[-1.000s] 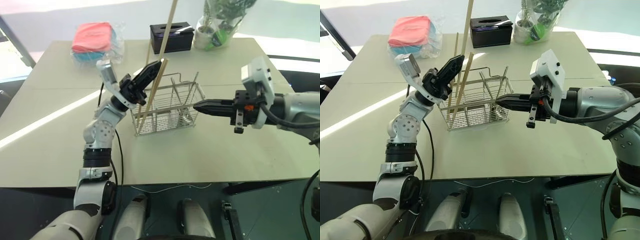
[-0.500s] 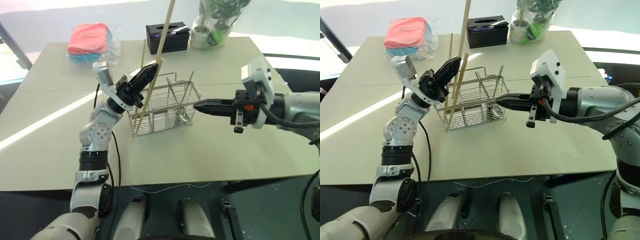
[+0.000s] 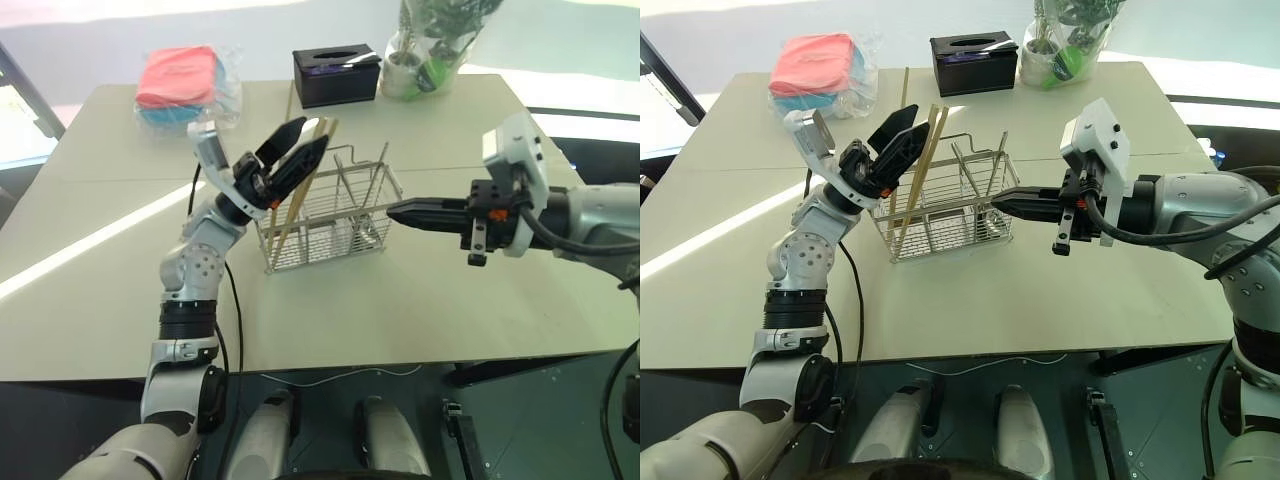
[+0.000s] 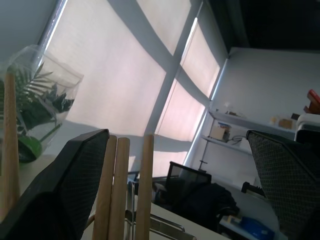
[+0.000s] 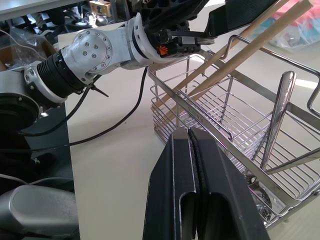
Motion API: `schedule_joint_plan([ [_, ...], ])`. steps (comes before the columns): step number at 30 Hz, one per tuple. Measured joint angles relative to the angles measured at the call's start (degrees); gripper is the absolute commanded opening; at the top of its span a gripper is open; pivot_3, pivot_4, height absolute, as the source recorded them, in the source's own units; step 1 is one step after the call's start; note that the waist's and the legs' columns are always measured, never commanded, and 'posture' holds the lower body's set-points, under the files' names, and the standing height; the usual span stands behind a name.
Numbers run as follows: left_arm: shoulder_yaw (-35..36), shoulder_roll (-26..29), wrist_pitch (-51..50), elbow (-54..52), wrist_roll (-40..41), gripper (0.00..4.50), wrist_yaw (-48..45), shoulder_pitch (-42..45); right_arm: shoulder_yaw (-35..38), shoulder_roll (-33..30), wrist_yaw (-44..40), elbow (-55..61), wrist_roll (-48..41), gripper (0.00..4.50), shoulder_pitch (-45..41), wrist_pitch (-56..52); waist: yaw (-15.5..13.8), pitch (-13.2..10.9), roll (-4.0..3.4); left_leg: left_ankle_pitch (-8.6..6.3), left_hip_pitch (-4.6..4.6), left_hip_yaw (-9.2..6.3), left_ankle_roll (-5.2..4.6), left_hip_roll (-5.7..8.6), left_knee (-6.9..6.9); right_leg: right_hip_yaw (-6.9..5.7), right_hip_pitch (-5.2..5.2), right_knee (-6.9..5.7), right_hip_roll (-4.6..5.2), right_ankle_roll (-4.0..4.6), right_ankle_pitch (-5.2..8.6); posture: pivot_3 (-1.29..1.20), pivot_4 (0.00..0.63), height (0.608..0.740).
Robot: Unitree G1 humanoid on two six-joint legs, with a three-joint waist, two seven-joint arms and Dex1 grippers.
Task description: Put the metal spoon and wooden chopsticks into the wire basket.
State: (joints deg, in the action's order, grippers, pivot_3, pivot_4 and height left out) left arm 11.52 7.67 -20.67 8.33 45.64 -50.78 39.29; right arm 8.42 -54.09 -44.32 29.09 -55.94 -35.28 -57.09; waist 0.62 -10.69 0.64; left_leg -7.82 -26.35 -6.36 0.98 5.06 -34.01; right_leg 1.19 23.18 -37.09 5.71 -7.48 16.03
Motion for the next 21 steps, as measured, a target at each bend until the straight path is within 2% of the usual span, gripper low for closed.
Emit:
schedule_joint_plan([
  [5,1.62,-0.69,-0.23,0.08,1.63,4.47,2.59,1.86,0.0,0.02,0.07,0.0,0.01,0.0,0.18,0.03,-0.1,-0.03,0.04,0.0,-0.05,-0.02,0.0,0.0,-0.02,-0.02,0.03,0.0,0.0,0.0,0.0,0.0,0.15,0.74],
  [10,6.11,-0.57,-0.37,-1.92,6.59,4.47,8.17,8.94,0.0,0.14,0.14,0.04,-0.01,0.0,0.42,0.07,-0.25,-0.05,0.08,0.0,-0.08,-0.02,0.0,0.02,-0.06,-0.03,0.03,0.02,0.01,-0.02,-0.01,0.0,0.15,0.74],
  [13,8.03,2.69,-0.2,-3.04,7.11,4.47,12.68,12.57,0.01,0.19,0.27,0.08,-0.02,0.0,0.86,0.12,-0.14,-0.05,0.08,0.0,-0.06,-0.02,0.0,0.02,-0.04,-0.03,0.03,0.0,-0.01,-0.03,-0.01,0.0,0.15,0.74],
  [16,8.44,7.38,0.31,-3.06,3.22,4.47,16.8,13.04,0.31,0.2,0.49,0.11,0.06,0.0,1.91,0.48,0.04,-0.05,0.07,0.0,-0.03,-0.01,0.0,0.01,-0.01,-0.01,0.03,-0.01,-0.04,-0.03,-0.01,0.0,0.15,0.74],
  [18,7.43,12.41,0.42,-3.77,-2.13,4.47,18.94,10.46,1.23,0.39,1.06,0.23,0.66,0.0,3.37,1.33,0.09,-0.04,0.06,0.0,-0.02,0.02,0.0,0.01,0.02,0.03,0.04,-0.02,-0.04,-0.03,-0.01,0.0,0.15,0.74],
  [21,5.82,17.54,0.14,-6.3,-9.19,3.58,21.32,2.77,2.55,1.64,3.0,0.16,2.51,0.0,5.76,3.43,0.0,-0.04,0.04,0.0,-0.01,0.02,0.0,0.02,0.04,0.07,0.05,-0.03,-0.03,-0.03,-0.01,0.0,0.15,0.74],
])
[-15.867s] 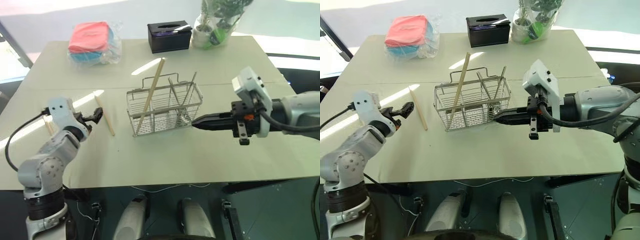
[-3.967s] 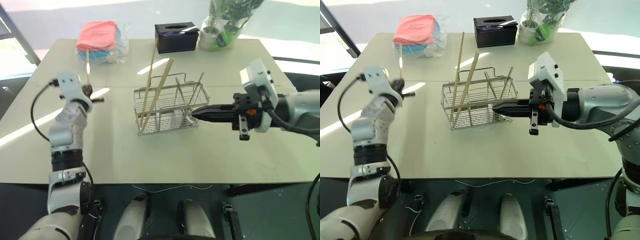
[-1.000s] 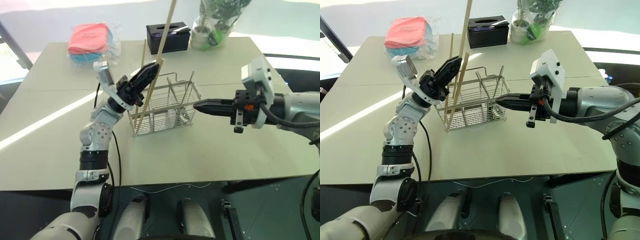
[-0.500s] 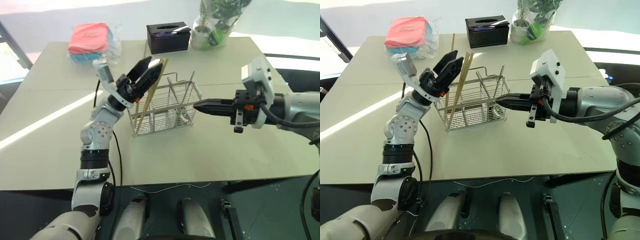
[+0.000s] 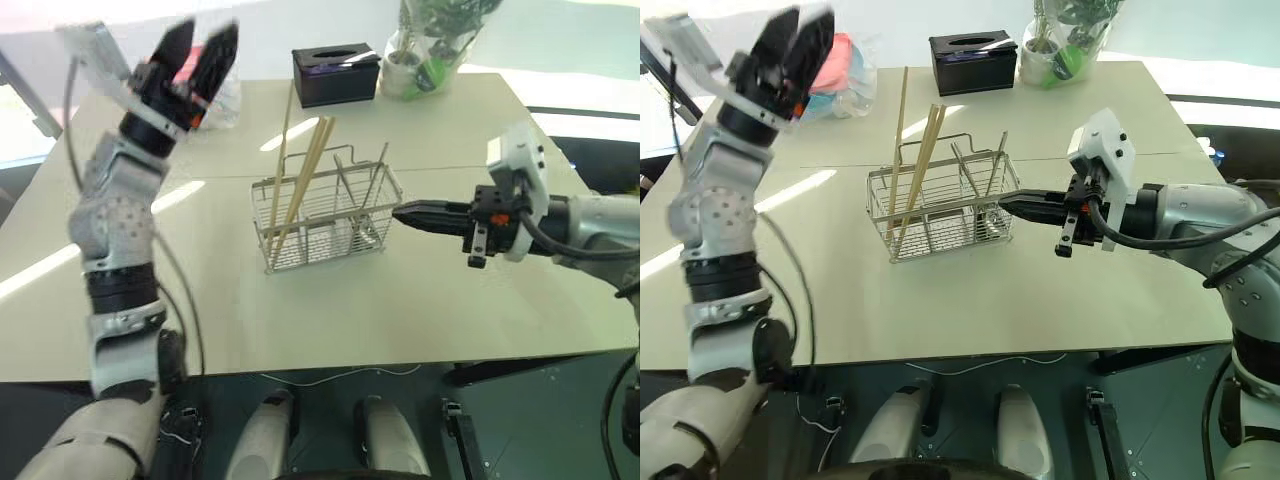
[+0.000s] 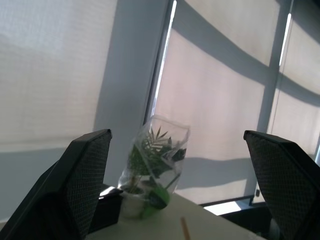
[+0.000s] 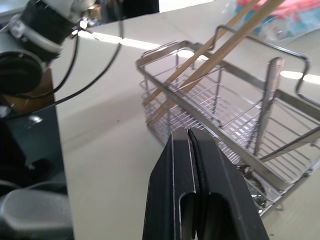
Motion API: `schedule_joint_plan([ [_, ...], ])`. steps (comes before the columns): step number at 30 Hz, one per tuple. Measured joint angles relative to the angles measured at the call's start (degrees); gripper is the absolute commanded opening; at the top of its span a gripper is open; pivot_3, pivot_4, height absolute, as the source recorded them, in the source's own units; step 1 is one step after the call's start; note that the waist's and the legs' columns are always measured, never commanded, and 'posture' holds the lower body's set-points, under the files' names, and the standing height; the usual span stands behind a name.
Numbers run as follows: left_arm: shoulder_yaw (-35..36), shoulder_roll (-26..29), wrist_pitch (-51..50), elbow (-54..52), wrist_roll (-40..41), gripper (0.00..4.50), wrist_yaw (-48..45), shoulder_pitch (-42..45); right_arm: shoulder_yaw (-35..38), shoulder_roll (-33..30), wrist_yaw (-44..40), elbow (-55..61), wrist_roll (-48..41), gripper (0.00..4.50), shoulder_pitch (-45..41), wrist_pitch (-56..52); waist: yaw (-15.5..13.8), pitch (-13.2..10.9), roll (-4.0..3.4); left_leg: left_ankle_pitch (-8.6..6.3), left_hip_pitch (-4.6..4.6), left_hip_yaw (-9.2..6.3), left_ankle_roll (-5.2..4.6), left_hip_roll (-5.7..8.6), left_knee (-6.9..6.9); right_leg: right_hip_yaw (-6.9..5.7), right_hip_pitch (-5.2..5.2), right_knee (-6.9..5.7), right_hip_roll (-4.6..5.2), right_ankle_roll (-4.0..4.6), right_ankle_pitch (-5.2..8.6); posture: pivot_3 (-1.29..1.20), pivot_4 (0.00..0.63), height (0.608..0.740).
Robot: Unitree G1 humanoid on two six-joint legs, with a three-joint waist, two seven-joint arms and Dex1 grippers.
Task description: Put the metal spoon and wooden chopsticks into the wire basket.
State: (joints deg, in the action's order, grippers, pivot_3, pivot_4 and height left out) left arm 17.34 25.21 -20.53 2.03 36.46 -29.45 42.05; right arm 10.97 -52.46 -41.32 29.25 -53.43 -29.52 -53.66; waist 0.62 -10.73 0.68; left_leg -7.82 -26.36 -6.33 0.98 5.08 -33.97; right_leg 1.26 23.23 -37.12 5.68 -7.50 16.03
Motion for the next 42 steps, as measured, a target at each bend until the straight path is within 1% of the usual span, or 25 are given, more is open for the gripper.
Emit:
schedule_joint_plan([
  [3,0.03,0.69,-1.71,-4.66,-1.47,2.06,2.67,-9.11,0.88,2.31,3.18,-0.51,3.47,0.0,1.97,3.07,-0.38,-0.02,0.02,0.0,-0.05,-0.03,0.0,0.02,-0.02,0.0,0.02,0.02,0.05,0.02,0.01,0.0,0.15,0.74],
  [7,0.32,0.57,-2.67,-12.0,-2.2,0.03,5.48,-16.81,1.35,4.06,5.78,-1.6,7.4,0.0,3.21,6.22,-1.13,-0.01,0.02,-0.01,-0.03,-0.01,0.02,0.0,-0.02,0.01,0.02,0.04,0.13,0.21,0.08,0.0,0.15,0.74],
  [11,-0.48,-2.63,-1.29,-18.2,-5.56,0.03,9.91,-23.88,1.49,7.06,9.6,-2.45,12.44,0.0,5.24,10.55,-1.44,0.01,0.01,-0.02,-0.02,0.02,0.03,0.02,-0.02,0.03,-0.02,0.08,0.17,0.26,0.1,0.0,0.15,0.74],
  [13,-1.97,-5.32,0.16,-19.53,-9.38,0.03,13.36,-27.36,2.71,10.83,13.49,-3.87,16.29,0.0,7.34,14.14,-1.5,0.02,0.03,-0.01,-0.02,0.02,0.02,0.03,-0.02,0.02,-0.04,0.08,0.17,0.26,0.1,0.0,0.15,0.74],
  [18,-2.94,-8.5,2.99,-19.01,-16.36,0.03,19.96,-31.05,5.27,17.64,19.68,-6.69,22.4,0.0,10.87,21.62,-1.4,0.04,-0.01,-0.01,0.03,0.02,0.02,0.02,0.0,0.04,-0.02,0.03,0.04,0.2,0.07,0.0,0.15,0.74],
  [23,-2.98,-10.25,6.71,-15.17,-21.06,0.03,22.2,-35.65,6.25,23.82,23.43,-9.6,27.37,0.0,16.24,28.74,-1.33,0.04,-0.03,-0.01,0.07,0.03,0.02,0.0,0.03,0.06,-0.01,0.0,-0.02,0.18,0.06,0.0,0.15,0.74],
  [27,-3.01,-11.23,8.4,-14.92,-21.52,0.03,22.23,-35.98,5.3,27.56,24.19,-9.86,29.75,0.0,19.54,32.86,-1.36,0.06,-0.04,-0.01,0.07,0.02,0.03,0.01,0.02,0.06,-0.04,0.02,-0.02,0.25,0.09,0.0,0.15,0.74],
  [31,-3.09,-13.25,11.17,-13.14,-22.83,0.03,22.57,-38.34,4.63,31.93,25.55,-11.02,31.93,0.0,22.74,36.69,-1.32,0.09,-0.1,-0.02,0.17,0.02,0.04,-0.01,0.08,0.06,-0.08,0.01,-0.05,0.25,0.1,0.0,0.15,0.74],
  [37,-3.11,-14.58,14.92,-7.7,-23.45,0.03,22.57,-37.51,2.9,34.58,25.59,-12.92,33.81,0.0,23.62,40.34,-1.31,0.1,-0.12,-0.02,0.2,0.01,0.04,-0.01,0.07,0.06,-0.1,0.01,-0.06,0.26,0.1,0.0,0.15,0.74],
  [42,-2.72,-14.52,16.73,-6.19,-23.43,0.03,22.43,-37.44,2.44,35.41,25.19,-13.8,34.24,0.0,24.82,41.8,-1.31,0.1,-0.12,-0.02,0.2,0.01,0.04,0.0,0.07,0.06,-0.1,0.01,-0.05,0.26,0.1,0.0,0.15,0.74],
])
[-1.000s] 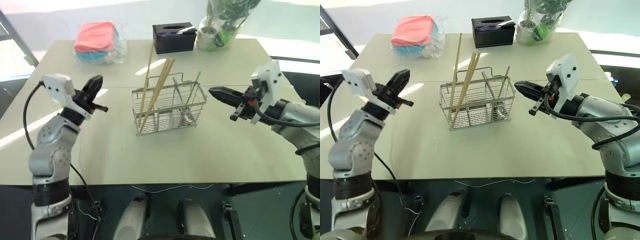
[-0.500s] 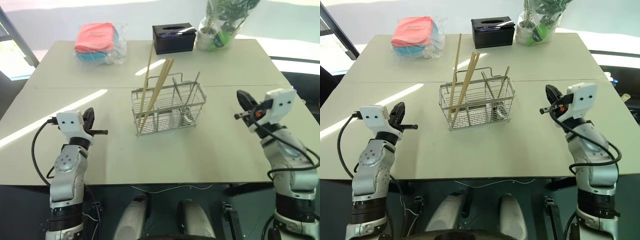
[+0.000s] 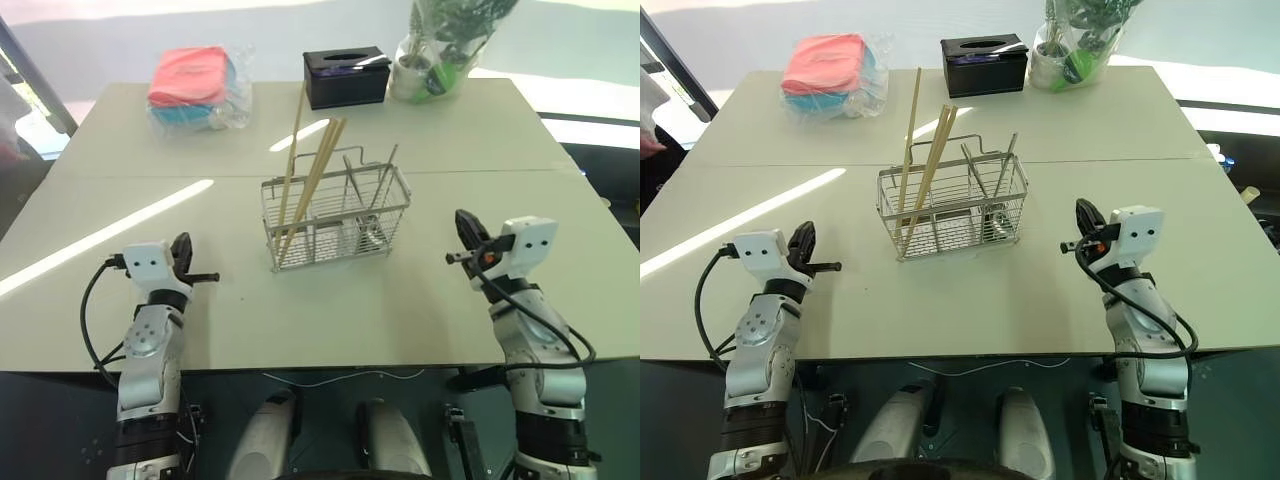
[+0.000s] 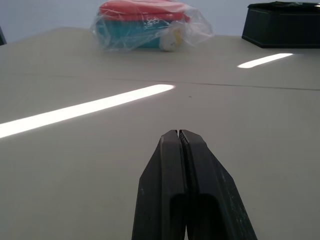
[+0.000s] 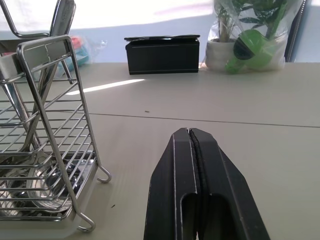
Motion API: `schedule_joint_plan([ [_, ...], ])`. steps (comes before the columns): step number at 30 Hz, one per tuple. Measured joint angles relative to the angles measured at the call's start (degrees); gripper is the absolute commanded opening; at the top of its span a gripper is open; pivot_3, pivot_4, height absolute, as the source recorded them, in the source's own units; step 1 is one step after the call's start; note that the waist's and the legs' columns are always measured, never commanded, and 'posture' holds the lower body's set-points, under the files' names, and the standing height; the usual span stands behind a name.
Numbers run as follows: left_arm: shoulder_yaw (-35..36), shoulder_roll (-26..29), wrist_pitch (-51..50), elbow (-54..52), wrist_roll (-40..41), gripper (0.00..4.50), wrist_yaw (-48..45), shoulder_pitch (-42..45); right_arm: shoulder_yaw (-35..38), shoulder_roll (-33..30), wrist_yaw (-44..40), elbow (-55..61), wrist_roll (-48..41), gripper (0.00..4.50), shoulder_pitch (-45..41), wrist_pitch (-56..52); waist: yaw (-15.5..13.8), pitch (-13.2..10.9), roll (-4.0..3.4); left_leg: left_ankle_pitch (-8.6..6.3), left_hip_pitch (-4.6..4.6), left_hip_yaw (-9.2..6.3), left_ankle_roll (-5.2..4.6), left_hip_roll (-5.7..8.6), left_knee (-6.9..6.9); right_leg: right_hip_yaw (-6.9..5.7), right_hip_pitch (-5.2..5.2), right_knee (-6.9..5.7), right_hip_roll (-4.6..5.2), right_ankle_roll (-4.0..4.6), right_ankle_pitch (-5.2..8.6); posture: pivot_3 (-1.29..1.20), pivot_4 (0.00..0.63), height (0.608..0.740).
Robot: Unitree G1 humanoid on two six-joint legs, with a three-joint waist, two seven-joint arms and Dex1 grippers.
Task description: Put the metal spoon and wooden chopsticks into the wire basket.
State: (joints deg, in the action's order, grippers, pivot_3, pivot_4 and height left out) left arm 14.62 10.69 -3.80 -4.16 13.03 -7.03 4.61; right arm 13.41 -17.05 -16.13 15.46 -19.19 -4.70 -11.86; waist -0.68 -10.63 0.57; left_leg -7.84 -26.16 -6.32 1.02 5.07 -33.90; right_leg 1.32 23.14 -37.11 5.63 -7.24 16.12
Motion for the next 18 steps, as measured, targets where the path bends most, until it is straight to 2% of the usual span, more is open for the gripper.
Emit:
schedule_joint_plan([
  [18,0.06,-0.28,1.76,-0.44,0.25,0.03,-0.28,-1.94,0.03,-0.04,-1.28,-1.06,-0.01,0.0,-0.28,0.36,-0.02,0.01,-0.01,-0.03,0.01,-0.01,0.05,0.0,0.0,0.0,-0.01,0.0,0.0,0.01,0.01,0.0,0.15,0.74],
])
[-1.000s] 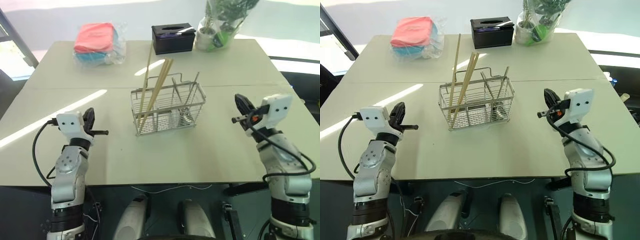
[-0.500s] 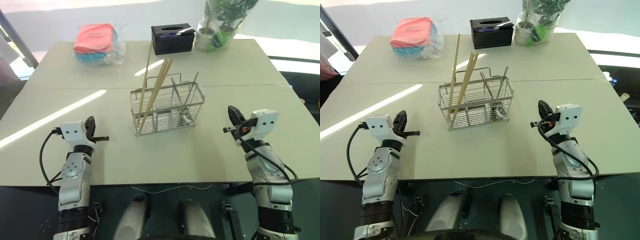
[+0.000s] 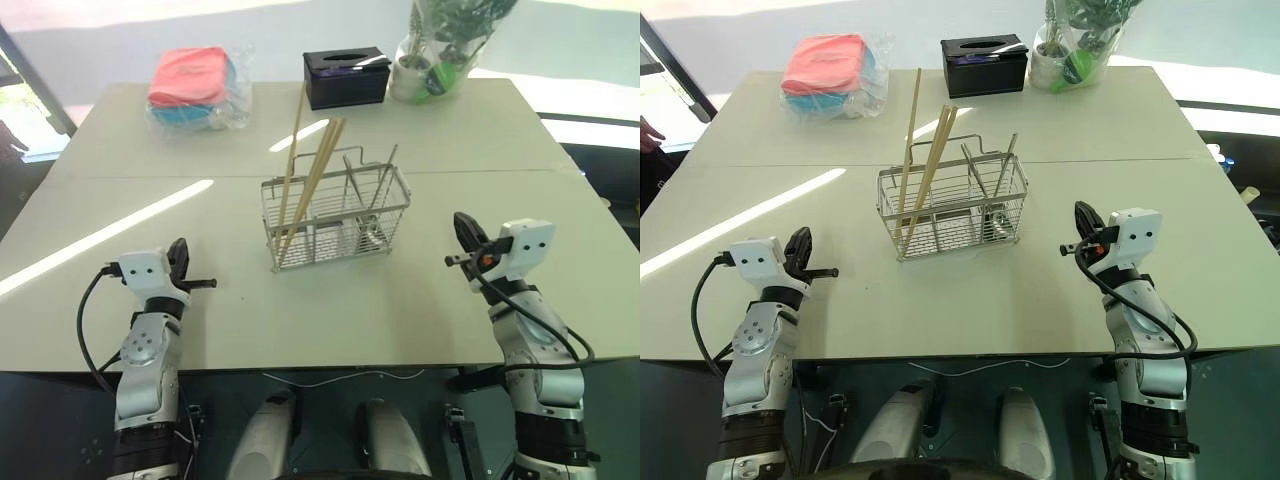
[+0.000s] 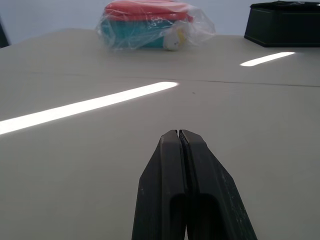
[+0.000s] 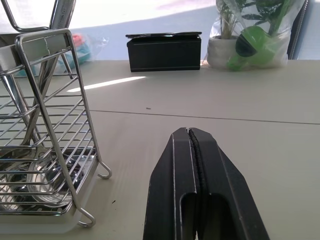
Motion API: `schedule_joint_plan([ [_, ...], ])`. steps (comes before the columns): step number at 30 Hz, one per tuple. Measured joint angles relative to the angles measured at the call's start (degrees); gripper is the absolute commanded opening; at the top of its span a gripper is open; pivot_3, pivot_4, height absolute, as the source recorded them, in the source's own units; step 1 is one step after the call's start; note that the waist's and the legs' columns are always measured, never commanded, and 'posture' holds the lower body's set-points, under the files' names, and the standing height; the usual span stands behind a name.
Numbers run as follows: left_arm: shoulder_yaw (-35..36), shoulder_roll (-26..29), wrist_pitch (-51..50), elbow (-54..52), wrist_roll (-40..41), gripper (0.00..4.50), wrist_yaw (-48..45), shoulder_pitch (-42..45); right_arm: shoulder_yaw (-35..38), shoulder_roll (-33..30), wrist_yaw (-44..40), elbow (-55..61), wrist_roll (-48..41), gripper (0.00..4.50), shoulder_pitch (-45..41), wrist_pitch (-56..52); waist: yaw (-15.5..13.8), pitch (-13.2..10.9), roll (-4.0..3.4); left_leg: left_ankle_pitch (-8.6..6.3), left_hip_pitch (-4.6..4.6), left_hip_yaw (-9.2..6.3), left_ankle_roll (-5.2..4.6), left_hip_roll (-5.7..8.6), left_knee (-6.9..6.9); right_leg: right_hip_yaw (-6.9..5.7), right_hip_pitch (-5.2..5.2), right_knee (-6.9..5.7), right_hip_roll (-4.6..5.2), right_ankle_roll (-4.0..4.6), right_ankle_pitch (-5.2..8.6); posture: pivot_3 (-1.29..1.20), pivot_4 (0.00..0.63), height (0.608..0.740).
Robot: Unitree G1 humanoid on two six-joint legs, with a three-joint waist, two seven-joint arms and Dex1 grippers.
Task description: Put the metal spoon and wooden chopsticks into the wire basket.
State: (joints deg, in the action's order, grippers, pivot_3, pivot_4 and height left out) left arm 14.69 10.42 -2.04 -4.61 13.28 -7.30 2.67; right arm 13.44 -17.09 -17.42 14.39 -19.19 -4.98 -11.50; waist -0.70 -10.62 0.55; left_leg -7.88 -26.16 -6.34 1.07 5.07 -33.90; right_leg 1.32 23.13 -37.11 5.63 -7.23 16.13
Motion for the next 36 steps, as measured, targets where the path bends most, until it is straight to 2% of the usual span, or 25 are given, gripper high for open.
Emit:
schedule_joint_plan([
  [36,0.0,0.24,-0.31,-0.12,1.22,0.03,-0.63,0.07,0.26,0.01,0.02,-0.12,-0.61,0.0,0.13,-0.63,0.01,0.0,0.0,0.0,0.0,0.0,0.0,0.0,0.0,0.0,0.0,0.0,0.0,0.0,0.0,0.0,0.15,0.74],
])
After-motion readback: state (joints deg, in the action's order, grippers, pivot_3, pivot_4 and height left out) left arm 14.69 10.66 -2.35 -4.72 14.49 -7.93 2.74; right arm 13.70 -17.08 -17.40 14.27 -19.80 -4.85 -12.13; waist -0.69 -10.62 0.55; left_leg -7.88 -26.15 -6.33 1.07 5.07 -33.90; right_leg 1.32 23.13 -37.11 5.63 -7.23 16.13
